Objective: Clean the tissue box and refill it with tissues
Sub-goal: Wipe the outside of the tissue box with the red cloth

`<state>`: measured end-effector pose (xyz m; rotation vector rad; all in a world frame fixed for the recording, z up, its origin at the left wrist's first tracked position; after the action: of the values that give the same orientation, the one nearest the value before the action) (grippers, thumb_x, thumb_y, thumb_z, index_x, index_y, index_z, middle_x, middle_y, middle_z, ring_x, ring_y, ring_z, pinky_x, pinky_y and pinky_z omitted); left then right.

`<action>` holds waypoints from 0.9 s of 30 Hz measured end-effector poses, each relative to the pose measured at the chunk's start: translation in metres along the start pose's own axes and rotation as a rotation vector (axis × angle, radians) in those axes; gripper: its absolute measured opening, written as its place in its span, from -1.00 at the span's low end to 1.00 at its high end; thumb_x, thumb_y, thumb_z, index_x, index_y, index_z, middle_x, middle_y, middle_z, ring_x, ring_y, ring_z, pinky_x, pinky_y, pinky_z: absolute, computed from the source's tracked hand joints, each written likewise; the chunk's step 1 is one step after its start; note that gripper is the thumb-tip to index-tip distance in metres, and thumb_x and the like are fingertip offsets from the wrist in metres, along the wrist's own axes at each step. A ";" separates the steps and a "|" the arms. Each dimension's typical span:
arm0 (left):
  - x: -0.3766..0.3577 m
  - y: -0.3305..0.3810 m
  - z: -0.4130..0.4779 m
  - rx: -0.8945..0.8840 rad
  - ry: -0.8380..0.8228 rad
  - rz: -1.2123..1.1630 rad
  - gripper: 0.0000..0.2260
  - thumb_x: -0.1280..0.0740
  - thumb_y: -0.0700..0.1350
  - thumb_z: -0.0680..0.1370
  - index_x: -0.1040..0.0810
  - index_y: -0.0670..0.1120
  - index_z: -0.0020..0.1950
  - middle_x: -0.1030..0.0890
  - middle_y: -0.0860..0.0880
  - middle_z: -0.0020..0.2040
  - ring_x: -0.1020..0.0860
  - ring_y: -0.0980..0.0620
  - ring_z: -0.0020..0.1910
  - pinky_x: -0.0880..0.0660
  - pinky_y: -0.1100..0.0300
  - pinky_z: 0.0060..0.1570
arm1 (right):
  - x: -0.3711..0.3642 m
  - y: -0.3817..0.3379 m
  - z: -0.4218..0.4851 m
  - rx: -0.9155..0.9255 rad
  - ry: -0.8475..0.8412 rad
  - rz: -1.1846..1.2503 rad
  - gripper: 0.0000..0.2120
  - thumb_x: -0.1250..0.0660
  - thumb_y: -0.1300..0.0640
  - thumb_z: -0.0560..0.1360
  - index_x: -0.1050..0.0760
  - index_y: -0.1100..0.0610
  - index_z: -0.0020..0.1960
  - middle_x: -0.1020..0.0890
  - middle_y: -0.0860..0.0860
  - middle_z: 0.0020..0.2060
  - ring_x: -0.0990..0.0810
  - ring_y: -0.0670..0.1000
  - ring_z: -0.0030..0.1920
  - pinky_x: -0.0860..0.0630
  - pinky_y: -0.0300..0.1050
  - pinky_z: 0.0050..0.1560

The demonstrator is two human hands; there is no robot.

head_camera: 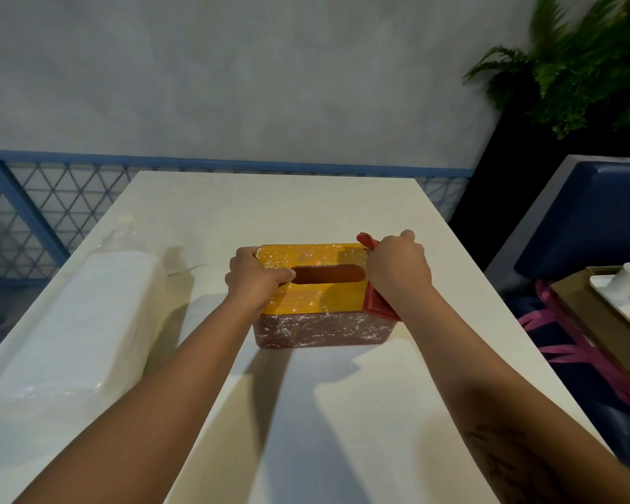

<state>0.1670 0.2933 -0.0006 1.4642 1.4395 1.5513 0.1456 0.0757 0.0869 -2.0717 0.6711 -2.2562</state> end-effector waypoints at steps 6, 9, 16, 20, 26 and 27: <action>-0.002 -0.003 0.005 -0.014 0.003 -0.016 -0.12 -0.45 0.18 -0.10 -0.43 -0.07 0.19 -0.57 -0.11 0.09 -0.57 -0.20 0.06 -0.56 -0.19 0.01 | -0.006 -0.032 -0.004 0.146 -0.032 -0.143 -0.71 -0.12 0.22 0.57 -0.43 0.24 0.25 -0.38 0.15 0.21 -0.37 0.14 0.23 -0.43 -0.06 0.10; -0.002 -0.002 0.006 -0.015 0.006 -0.016 -0.27 -0.46 0.14 -0.09 -0.47 -0.05 0.05 -0.60 -0.15 -0.01 -0.60 -0.26 -0.02 -0.57 -0.23 -0.06 | -0.015 -0.054 -0.009 0.291 -0.009 -0.182 -0.73 -0.09 0.19 0.58 -0.47 0.23 0.18 -0.42 0.16 0.19 -0.41 0.13 0.17 -0.41 -0.09 0.09; -0.003 -0.005 0.009 0.005 -0.003 0.013 -0.35 -0.50 0.10 -0.08 -0.53 -0.01 -0.02 -0.63 -0.11 -0.07 -0.60 -0.23 -0.05 -0.59 -0.17 -0.06 | -0.024 -0.072 -0.013 0.342 -0.246 0.242 -0.82 -0.18 0.10 0.57 -0.49 0.17 -0.09 -0.52 0.05 -0.24 -0.53 0.09 -0.19 -0.39 -0.19 -0.31; -0.003 -0.004 0.008 -0.006 -0.002 -0.002 -0.27 -0.45 0.11 -0.09 -0.52 -0.07 0.06 -0.62 -0.14 0.00 -0.59 -0.25 0.02 -0.58 -0.18 -0.02 | 0.000 -0.031 -0.002 0.069 -0.338 0.845 -0.83 -0.27 0.14 0.52 -0.52 0.13 -0.23 -0.56 0.08 -0.35 -0.50 0.08 -0.34 -0.44 -0.08 -0.18; -0.001 0.000 0.002 -0.009 -0.008 0.005 -0.09 -0.47 0.17 -0.05 -0.39 -0.08 0.27 -0.54 -0.10 0.16 -0.54 -0.19 0.12 -0.53 -0.16 0.08 | 0.023 0.015 0.019 0.049 -0.075 0.385 -0.77 -0.18 0.09 0.57 -0.47 0.22 -0.16 -0.52 0.13 -0.22 -0.47 0.12 -0.16 -0.28 -0.14 -0.18; -0.002 -0.003 0.004 -0.014 -0.011 -0.003 -0.09 -0.48 0.18 -0.06 -0.41 -0.07 0.25 -0.55 -0.10 0.14 -0.56 -0.19 0.10 -0.54 -0.17 0.06 | 0.018 0.014 0.020 0.062 -0.084 0.315 -0.76 -0.17 0.09 0.58 -0.45 0.22 -0.16 -0.51 0.12 -0.22 -0.46 0.13 -0.15 -0.26 -0.15 -0.18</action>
<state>0.1705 0.2937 -0.0042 1.4592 1.4207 1.5457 0.1586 0.0514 0.1001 -1.8666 0.8419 -1.9828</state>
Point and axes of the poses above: each hand's wrist, its own z-axis towards the middle knuckle, its own x-axis out of the back of the hand, y = z × x, the point moved 5 cm from there along z, towards the middle knuckle
